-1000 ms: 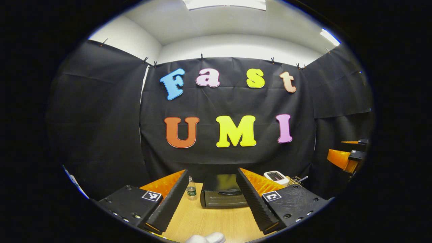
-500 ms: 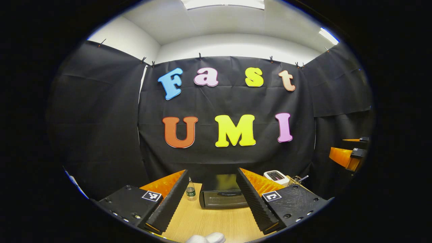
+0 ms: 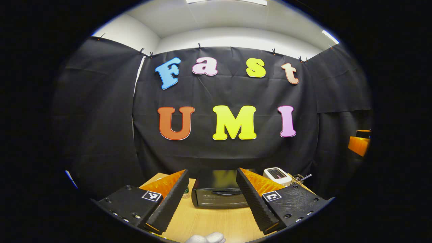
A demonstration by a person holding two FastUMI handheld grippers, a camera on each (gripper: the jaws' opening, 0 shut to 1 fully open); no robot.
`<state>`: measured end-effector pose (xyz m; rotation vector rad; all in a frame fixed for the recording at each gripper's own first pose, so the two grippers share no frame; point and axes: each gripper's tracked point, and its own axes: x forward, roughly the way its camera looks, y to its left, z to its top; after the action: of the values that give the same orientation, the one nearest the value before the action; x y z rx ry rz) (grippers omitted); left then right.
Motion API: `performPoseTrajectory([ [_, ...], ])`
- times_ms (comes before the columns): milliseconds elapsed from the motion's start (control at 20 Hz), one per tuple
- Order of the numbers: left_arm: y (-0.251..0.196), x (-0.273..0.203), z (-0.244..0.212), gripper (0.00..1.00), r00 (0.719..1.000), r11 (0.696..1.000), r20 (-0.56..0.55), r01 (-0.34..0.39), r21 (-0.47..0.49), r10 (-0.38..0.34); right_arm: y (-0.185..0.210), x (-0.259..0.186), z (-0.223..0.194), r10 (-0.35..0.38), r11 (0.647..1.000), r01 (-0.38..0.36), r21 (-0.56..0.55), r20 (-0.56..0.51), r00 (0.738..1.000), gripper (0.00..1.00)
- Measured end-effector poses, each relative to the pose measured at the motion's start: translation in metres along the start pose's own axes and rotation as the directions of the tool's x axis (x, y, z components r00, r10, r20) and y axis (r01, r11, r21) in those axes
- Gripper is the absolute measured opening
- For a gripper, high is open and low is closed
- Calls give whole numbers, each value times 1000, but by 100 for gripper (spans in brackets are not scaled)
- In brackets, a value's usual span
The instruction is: Open the electric oven with the left hand, put the food in, and close the electric oven.
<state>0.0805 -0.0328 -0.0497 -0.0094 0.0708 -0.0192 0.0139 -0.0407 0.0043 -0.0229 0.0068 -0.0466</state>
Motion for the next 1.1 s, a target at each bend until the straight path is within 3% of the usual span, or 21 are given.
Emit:
performPoseTrajectory([
  [300,-31,72,-54,93,999,1000,-46,26,-8,-27,-33,7,-6,-47,998,47,-30,-5,999,100],
  [500,-53,119,-111,93,987,999,-154,33,-21,-36,-51,13,-23,-80,995,77,-55,-35,996,100],
  [700,-61,157,-148,93,980,999,-198,32,25,-26,-62,18,-39,-108,992,103,-67,-79,991,100],
  [900,-61,191,-184,93,967,998,-253,22,65,-5,-71,22,-54,-130,990,121,-73,-121,984,100],
  [950,-60,198,-194,94,963,997,-270,22,74,-1,-72,23,-58,-136,989,127,-75,-131,982,96],
  [1050,-61,201,-218,94,939,998,-343,25,58,-4,-76,22,-62,-143,988,133,-73,-147,979,95],
  [1100,-62,205,-210,87,955,997,-297,29,64,-9,-77,22,-64,-147,988,138,-71,-149,978,100],
])
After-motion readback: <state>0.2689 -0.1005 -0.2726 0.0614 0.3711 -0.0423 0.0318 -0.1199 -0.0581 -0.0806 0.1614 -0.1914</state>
